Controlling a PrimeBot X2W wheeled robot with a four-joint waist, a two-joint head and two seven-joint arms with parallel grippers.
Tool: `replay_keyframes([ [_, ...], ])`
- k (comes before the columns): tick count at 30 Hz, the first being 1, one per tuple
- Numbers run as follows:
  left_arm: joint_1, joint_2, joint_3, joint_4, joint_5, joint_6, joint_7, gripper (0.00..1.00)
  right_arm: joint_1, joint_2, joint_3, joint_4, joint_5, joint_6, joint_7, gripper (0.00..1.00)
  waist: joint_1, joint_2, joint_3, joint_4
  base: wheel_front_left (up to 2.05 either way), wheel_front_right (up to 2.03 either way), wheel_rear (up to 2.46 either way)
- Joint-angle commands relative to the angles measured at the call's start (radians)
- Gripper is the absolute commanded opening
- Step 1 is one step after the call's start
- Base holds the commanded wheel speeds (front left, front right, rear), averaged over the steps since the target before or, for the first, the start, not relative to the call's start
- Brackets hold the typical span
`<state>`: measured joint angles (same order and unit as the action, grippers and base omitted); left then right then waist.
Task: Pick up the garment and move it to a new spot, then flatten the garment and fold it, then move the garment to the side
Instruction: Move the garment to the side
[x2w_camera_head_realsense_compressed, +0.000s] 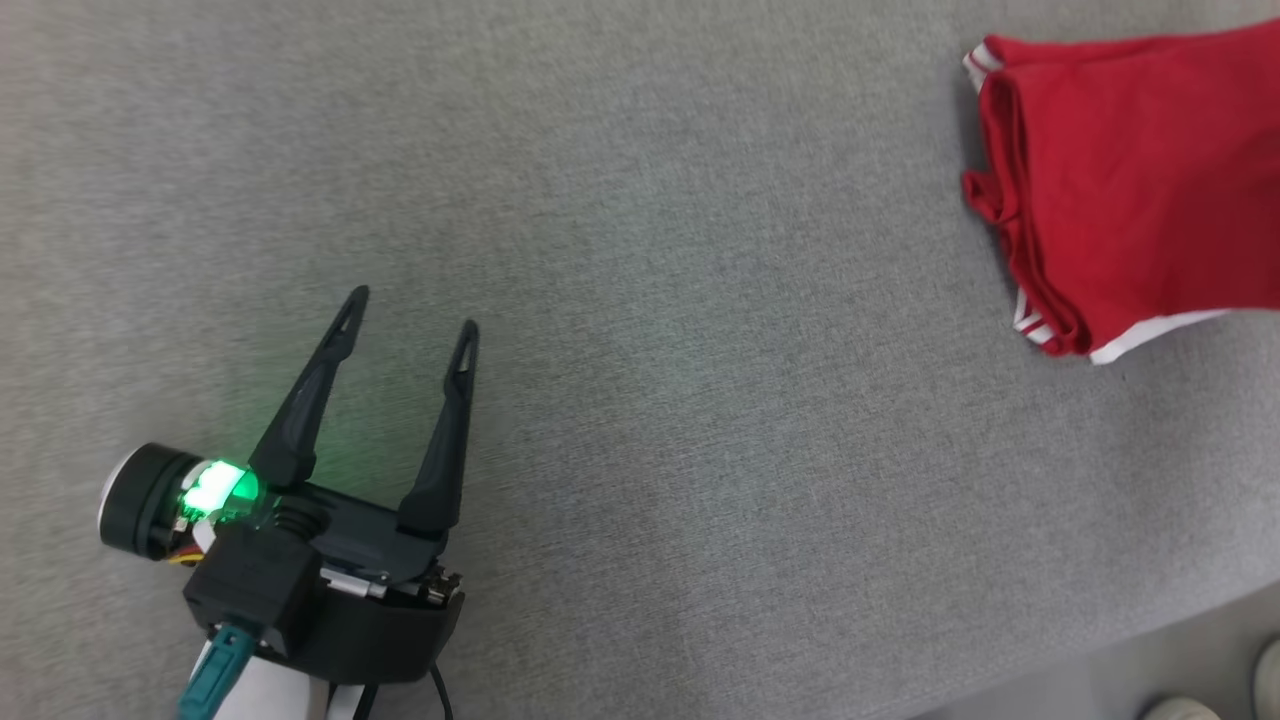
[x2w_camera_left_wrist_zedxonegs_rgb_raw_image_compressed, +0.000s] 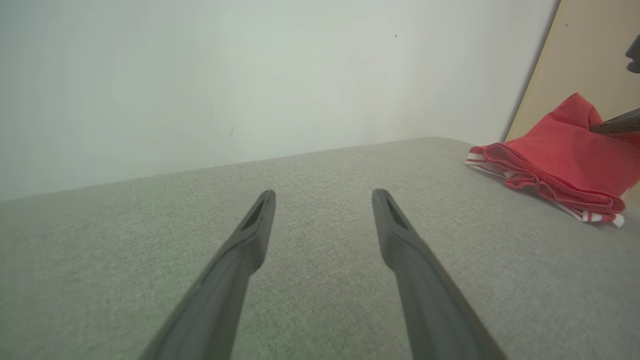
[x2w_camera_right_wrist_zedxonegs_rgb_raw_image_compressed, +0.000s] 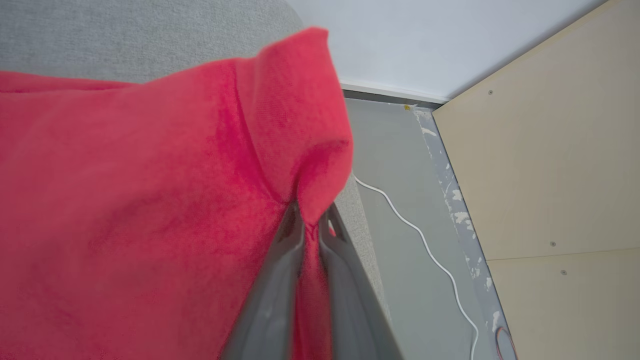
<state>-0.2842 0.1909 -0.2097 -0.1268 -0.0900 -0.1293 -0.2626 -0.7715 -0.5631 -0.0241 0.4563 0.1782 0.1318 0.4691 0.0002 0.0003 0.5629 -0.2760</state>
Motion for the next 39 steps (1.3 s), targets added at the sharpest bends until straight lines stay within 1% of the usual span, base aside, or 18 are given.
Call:
replay_keyframes([
  [1,-0.014,0.012,-0.01,-0.009,-0.001,-0.002,-0.003,1.0,-0.015,-0.005,-0.004,0.007,-0.013,-0.003,-0.027,0.0,-0.0002,-0.0003,0.036,-0.031,0.0,0.0,0.0],
  [4,-0.02,0.027,-0.032,-0.015,-0.002,-0.002,-0.003,1.0,-0.028,-0.022,0.0,0.024,-0.037,-0.003,-0.08,0.0,-0.0002,-0.0003,0.048,-0.035,0.0,0.0,0.0],
  [5,-0.02,0.027,-0.032,-0.015,-0.002,-0.002,-0.003,1.0,-0.028,-0.022,0.0,0.024,-0.037,-0.003,-0.08,0.0,-0.0002,-0.0003,0.048,-0.035,0.0,0.0,0.0],
  [8,-0.018,0.039,-0.045,-0.015,-0.005,-0.002,-0.003,1.0,-0.034,-0.028,0.0,0.046,-0.051,-0.003,-0.127,0.0,-0.0002,-0.0003,0.055,-0.037,0.0,0.0,0.0],
  [10,-0.014,0.046,-0.052,-0.013,-0.007,-0.002,-0.003,1.0,-0.044,-0.042,-0.002,0.063,-0.064,-0.003,-0.161,0.0,-0.0002,-0.0003,0.058,-0.037,0.0,0.0,0.0],
  [11,-0.013,0.049,-0.054,-0.011,-0.008,-0.002,-0.003,1.0,-0.045,-0.044,0.012,0.067,-0.062,-0.003,-0.18,0.0,-0.0002,-0.0003,0.058,-0.037,0.0,0.0,0.0],
  [12,-0.01,0.052,-0.055,-0.011,-0.01,-0.002,-0.003,1.0,-0.048,-0.033,0.023,0.076,-0.041,-0.003,-0.189,0.0,-0.0002,-0.0003,0.058,-0.037,0.0,0.0,0.0],
  [13,-0.007,0.056,-0.055,-0.012,-0.012,-0.002,-0.003,1.0,-0.053,-0.043,0.04,0.076,-0.05,-0.003,-0.203,0.0,-0.0002,-0.0003,0.06,-0.039,0.0,0.0,0.0],
  [14,-0.005,0.058,-0.056,-0.011,-0.011,-0.002,-0.002,1.0,-0.059,-0.051,0.05,0.079,-0.052,-0.003,-0.213,0.0,-0.0002,-0.0003,0.062,-0.039,0.0,0.0,0.0],
  [17,-0.004,0.064,-0.058,-0.01,-0.013,-0.002,-0.002,1.0,-0.071,-0.045,0.061,0.097,-0.048,-0.003,-0.229,0.0,-0.0002,-0.0003,0.065,-0.041,0.0,0.0,0.0],
  [22,-0.009,0.063,-0.067,-0.003,-0.016,-0.002,-0.002,1.0,-0.082,-0.04,0.065,0.113,-0.076,-0.003,-0.247,0.0,-0.0002,-0.0003,0.062,-0.039,0.0,0.0,0.0],
  [24,-0.011,0.062,-0.068,0.0,-0.018,-0.002,-0.002,1.0,-0.076,-0.035,0.071,0.106,-0.084,-0.003,-0.256,0.45,-0.0002,-0.0003,0.058,-0.037,0.0,0.0,0.0],
  [25,-0.011,0.062,-0.067,0.0,-0.018,-0.001,-0.002,1.0,-0.072,-0.034,0.073,0.104,-0.089,-0.003,-0.256,1.0,-0.0002,-0.0003,0.055,-0.036,0.0,0.0,0.0],
  [32,-0.006,0.045,-0.064,0.003,-0.03,0.006,-0.002,1.0,-0.044,-0.034,0.089,0.093,-0.081,-0.003,-0.292,1.0,-0.0002,-0.0003,0.006,-0.015,0.0,0.0,0.0],
  [39,0.029,0.024,-0.023,0.029,-0.051,0.024,-0.003,1.0,0.008,-0.017,0.123,0.056,-0.034,-0.003,-0.344,1.0,-0.0002,-0.0003,-0.088,0.024,0.0,0.0,0.0],
])
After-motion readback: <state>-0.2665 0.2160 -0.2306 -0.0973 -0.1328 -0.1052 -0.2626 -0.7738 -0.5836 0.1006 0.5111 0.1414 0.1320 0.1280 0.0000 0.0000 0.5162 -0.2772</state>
